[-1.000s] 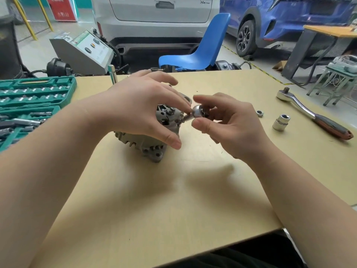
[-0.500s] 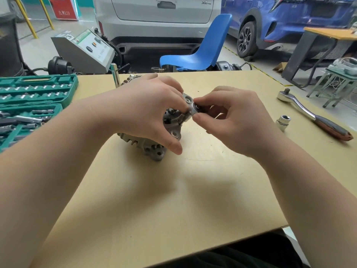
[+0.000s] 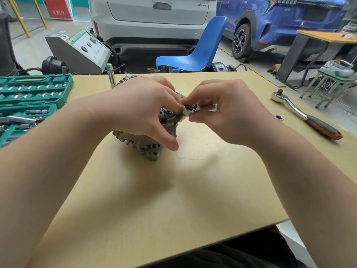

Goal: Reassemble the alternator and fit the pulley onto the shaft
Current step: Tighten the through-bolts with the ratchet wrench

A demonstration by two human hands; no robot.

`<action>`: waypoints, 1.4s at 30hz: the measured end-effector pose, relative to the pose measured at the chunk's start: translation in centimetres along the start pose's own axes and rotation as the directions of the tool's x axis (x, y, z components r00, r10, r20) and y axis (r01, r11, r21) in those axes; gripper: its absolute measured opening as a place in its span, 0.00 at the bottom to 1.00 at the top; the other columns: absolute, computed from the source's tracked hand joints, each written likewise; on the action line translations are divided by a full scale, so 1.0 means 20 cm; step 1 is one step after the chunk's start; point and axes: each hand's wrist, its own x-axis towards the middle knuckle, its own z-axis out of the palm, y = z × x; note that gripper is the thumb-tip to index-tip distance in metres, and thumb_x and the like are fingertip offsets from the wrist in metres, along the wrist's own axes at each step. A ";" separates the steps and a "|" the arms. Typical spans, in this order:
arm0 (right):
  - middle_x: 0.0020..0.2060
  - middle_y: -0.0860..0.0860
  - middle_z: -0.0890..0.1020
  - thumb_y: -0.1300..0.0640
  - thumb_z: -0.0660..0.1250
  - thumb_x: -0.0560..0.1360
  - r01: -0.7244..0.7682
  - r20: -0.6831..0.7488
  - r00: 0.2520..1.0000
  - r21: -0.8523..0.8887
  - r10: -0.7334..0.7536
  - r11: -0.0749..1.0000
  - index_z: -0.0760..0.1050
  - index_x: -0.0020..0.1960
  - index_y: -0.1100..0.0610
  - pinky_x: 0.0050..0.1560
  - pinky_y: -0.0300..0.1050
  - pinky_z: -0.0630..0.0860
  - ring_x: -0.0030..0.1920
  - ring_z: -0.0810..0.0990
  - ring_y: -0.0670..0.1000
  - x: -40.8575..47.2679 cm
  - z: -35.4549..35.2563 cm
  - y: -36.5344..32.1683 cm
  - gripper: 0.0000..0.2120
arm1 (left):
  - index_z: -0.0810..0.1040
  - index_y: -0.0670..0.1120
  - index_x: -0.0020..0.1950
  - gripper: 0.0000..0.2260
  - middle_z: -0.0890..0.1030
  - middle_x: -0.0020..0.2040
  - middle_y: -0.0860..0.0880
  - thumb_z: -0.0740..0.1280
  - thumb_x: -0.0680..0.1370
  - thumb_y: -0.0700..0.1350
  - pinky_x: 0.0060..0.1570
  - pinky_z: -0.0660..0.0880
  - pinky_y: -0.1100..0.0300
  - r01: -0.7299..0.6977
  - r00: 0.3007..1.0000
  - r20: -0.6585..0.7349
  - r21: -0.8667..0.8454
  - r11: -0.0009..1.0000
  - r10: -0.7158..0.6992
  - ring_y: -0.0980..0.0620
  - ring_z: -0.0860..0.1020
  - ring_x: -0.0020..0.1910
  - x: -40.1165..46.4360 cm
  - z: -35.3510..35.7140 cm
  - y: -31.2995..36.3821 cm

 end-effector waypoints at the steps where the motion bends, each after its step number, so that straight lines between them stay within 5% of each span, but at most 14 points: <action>1: 0.44 0.44 0.86 0.57 0.80 0.74 -0.043 -0.005 0.999 0.026 0.043 0.999 0.88 0.56 0.49 0.52 0.50 0.81 0.46 0.83 0.48 0.00 0.00 0.00 0.12 | 0.86 0.62 0.58 0.35 0.78 0.54 0.71 0.66 0.61 0.82 0.63 0.76 0.46 -0.001 1.000 -0.005 0.009 1.000 0.001 0.59 0.69 0.69 0.00 0.00 0.00; 9: 0.33 0.47 0.86 0.38 0.83 0.65 -0.328 -0.102 0.927 0.245 0.361 0.912 0.87 0.41 0.51 0.43 0.56 0.86 0.36 0.86 0.48 -0.02 0.07 -0.03 0.18 | 0.84 0.67 0.61 0.36 0.81 0.61 0.64 0.69 0.57 0.81 0.65 0.76 0.47 0.066 0.998 -0.009 -0.071 0.995 -0.067 0.61 0.69 0.69 0.01 0.00 0.01; 13: 0.32 0.46 0.84 0.37 0.80 0.69 -0.303 -0.137 0.940 0.087 0.313 0.949 0.87 0.41 0.50 0.40 0.52 0.83 0.34 0.83 0.46 -0.03 0.06 -0.05 0.16 | 0.84 0.69 0.60 0.35 0.80 0.61 0.66 0.69 0.56 0.82 0.64 0.76 0.47 0.082 0.997 0.013 -0.081 0.993 -0.081 0.62 0.70 0.69 0.01 -0.01 0.01; 19: 0.41 0.44 0.87 0.53 0.80 0.73 -0.157 -0.004 0.988 -0.033 0.157 0.987 0.88 0.52 0.49 0.51 0.52 0.82 0.44 0.84 0.45 -0.02 -0.02 -0.06 0.08 | 0.86 0.60 0.61 0.39 0.80 0.58 0.68 0.68 0.58 0.81 0.65 0.75 0.46 0.061 0.998 0.006 -0.036 0.998 -0.061 0.61 0.69 0.69 0.01 -0.01 0.01; 25: 0.32 0.47 0.82 0.35 0.77 0.71 -0.244 -0.132 0.962 -0.040 0.237 0.969 0.85 0.39 0.51 0.37 0.51 0.80 0.37 0.81 0.50 -0.02 0.06 -0.09 0.19 | 0.76 0.72 0.50 0.24 0.82 0.56 0.65 0.72 0.59 0.79 0.64 0.76 0.46 -0.001 1.000 -0.008 -0.093 0.996 0.000 0.58 0.73 0.67 0.00 -0.01 0.03; 33: 0.43 0.46 0.87 0.52 0.80 0.74 -0.164 -0.016 0.986 -0.046 0.164 0.985 0.88 0.55 0.50 0.52 0.51 0.83 0.45 0.85 0.49 0.00 -0.01 -0.05 0.10 | 0.87 0.59 0.59 0.38 0.84 0.59 0.60 0.69 0.59 0.80 0.64 0.77 0.46 0.075 0.996 -0.034 -0.084 0.994 -0.078 0.59 0.74 0.66 0.00 0.01 0.03; 42: 0.36 0.47 0.84 0.36 0.75 0.72 -0.274 -0.132 0.954 -0.030 0.268 0.961 0.86 0.43 0.51 0.40 0.52 0.83 0.38 0.82 0.48 0.00 0.06 -0.06 0.18 | 0.82 0.71 0.55 0.29 0.82 0.57 0.61 0.73 0.57 0.79 0.62 0.78 0.45 0.064 0.997 -0.043 -0.160 0.985 -0.072 0.54 0.77 0.63 0.00 0.00 0.05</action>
